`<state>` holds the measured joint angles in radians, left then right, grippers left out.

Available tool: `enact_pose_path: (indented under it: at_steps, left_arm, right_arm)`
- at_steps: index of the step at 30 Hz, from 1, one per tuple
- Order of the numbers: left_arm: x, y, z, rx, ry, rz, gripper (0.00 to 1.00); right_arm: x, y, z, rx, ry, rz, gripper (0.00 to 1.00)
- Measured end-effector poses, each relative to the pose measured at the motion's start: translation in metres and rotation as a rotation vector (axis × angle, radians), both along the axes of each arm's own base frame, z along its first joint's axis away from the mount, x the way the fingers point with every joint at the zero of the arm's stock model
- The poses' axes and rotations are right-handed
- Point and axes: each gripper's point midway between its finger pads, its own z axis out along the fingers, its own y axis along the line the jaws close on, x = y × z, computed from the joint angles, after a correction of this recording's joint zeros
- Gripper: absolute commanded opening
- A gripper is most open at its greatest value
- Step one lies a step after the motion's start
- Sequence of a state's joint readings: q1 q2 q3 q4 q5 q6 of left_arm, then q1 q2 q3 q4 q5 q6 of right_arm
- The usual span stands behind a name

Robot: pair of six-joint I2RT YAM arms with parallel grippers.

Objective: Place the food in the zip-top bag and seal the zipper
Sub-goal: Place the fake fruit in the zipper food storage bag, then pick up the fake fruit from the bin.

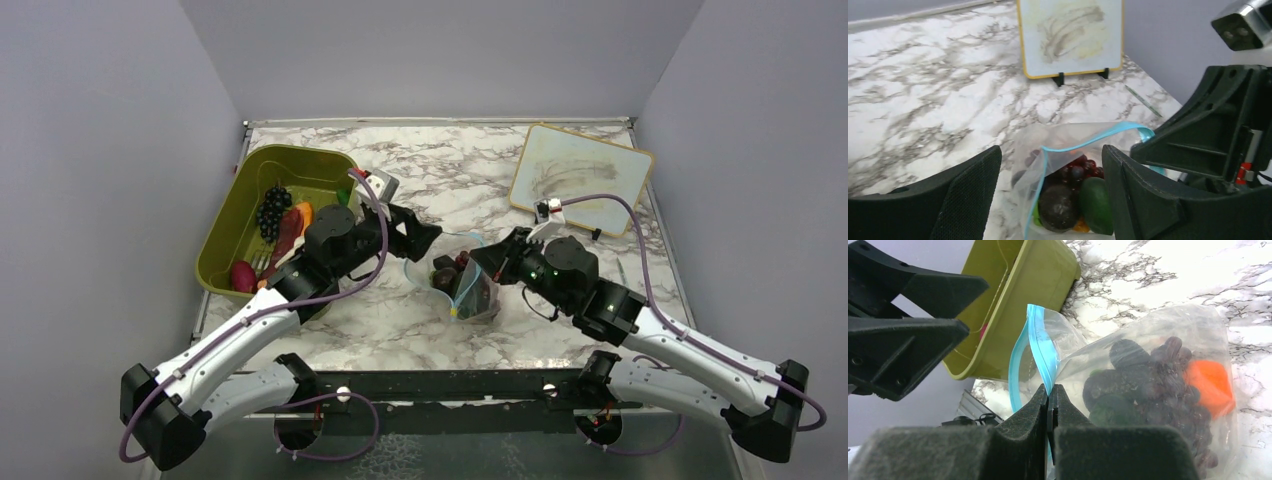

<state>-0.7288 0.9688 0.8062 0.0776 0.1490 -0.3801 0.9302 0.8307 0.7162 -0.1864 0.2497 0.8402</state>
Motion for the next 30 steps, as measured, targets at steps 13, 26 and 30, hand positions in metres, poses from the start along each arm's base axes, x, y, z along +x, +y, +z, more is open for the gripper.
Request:
enact_pose_path:
  at_steps: [13, 26, 30]
  left_arm:
    - [0.056, 0.079, 0.039, 0.325, -0.165, 0.423, 0.80]
    - [0.142, 0.213, -0.031, 0.676, 0.017, 0.771, 0.72]
    - [0.161, 0.241, -0.067, 0.764, 0.100, 0.806, 0.70]
  right_arm:
    - [-0.003, -0.008, 0.002, -0.032, -0.058, 0.016, 0.01]
    - [-0.006, -0.015, 0.004, -0.100, -0.141, 0.044, 0.01]
    - [-0.005, -0.017, 0.005, -0.123, -0.162, 0.050, 0.01]
